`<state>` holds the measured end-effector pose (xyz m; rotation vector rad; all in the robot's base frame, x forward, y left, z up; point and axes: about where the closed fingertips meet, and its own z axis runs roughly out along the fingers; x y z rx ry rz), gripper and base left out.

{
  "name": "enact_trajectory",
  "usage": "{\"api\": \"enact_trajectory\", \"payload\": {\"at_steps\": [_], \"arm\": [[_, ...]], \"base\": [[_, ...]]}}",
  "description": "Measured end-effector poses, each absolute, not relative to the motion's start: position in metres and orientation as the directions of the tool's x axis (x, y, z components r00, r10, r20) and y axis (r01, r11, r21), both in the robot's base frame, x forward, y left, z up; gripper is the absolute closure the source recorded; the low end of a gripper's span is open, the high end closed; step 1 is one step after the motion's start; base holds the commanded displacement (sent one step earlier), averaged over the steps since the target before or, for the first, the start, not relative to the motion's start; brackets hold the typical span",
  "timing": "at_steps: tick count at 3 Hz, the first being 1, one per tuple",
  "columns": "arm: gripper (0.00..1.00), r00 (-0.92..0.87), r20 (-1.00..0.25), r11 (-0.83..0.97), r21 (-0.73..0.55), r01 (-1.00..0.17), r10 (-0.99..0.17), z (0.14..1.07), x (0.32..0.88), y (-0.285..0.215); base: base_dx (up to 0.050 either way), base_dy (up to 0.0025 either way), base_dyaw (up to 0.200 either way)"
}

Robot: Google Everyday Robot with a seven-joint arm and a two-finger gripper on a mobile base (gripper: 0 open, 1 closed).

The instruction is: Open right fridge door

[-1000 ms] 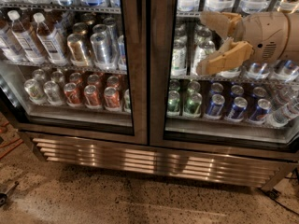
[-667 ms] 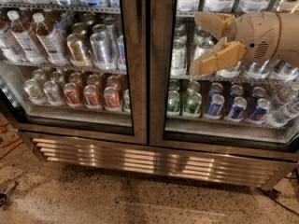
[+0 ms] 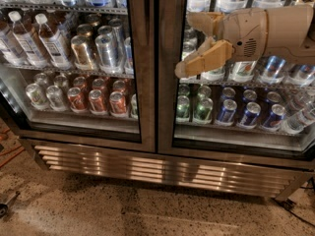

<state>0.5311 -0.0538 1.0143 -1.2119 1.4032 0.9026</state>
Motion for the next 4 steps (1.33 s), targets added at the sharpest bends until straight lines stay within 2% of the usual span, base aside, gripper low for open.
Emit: {"api": "enact_trajectory", "payload": {"at_steps": [1, 2, 4], "arm": [[0.00, 0.032, -0.989, 0.191, -0.059, -0.980, -0.144, 1.016, 0.529, -0.055], [0.00, 0.017, -0.999, 0.158, -0.021, -0.987, -0.027, 1.017, 0.527, -0.057], [0.00, 0.048, -0.998, 0.144, -0.055, -0.988, -0.050, 1.035, 0.520, -0.048]], "base": [[0.000, 0.00000, 0.000], [0.000, 0.00000, 0.000], [0.000, 0.00000, 0.000]]}}
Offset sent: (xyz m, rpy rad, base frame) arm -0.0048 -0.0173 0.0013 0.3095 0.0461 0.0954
